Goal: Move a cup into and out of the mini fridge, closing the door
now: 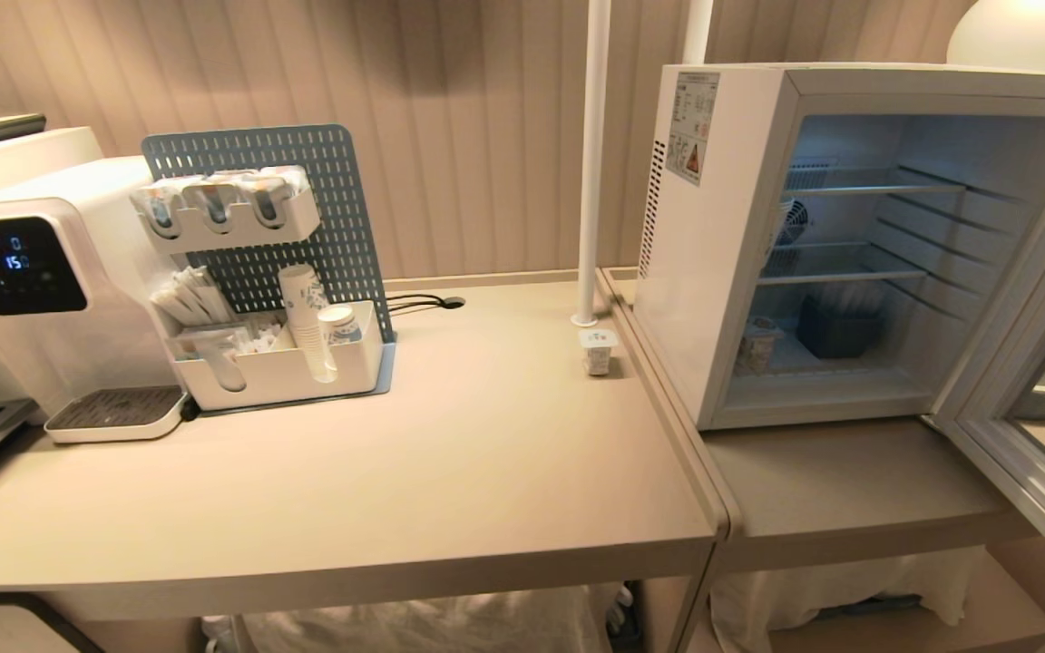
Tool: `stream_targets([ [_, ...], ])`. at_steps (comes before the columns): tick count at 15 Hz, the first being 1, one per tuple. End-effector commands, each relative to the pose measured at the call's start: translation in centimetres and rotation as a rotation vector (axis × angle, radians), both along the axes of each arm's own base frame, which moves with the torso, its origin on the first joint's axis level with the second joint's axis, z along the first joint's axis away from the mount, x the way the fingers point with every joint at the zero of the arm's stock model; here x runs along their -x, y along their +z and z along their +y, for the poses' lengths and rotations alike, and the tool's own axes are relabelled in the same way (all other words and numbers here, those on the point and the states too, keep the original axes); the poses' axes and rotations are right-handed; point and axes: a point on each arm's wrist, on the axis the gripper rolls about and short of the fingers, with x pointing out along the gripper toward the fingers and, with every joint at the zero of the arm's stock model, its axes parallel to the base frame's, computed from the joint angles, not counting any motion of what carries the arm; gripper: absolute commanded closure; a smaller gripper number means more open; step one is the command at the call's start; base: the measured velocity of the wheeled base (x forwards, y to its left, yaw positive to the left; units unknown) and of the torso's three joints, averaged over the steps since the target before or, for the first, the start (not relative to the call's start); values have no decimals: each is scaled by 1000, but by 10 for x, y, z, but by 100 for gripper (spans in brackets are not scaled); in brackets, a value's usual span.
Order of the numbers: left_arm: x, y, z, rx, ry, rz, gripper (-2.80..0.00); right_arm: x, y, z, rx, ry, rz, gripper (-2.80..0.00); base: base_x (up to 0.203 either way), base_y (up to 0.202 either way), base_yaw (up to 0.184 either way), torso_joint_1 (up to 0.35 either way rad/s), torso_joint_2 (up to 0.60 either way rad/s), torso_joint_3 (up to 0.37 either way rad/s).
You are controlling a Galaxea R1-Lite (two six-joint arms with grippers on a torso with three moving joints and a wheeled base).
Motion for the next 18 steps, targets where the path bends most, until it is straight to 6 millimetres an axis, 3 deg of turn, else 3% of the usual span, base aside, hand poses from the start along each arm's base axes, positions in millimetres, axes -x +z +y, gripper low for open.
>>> stream_targets([
  [1,0,0,0,1,0,1,0,-17,26,0,-2,21,101,0,0,0,0,0,0,0],
  [4,0,0,0,2,0,1,0,-51,43,1,-9,55,215,0,0,0,0,0,0,0],
  [9,0,0,0,2,0,1,0,-121,43,2,-45,81,347,0,0,0,0,0,0,0],
  [14,0,0,0,2,0,1,0,-181,21,3,-60,98,468,0,0,0,0,0,0,0],
  [18,0,0,0,3,0,1,0,-241,-18,-2,-61,79,487,0,0,0,0,0,0,0],
])
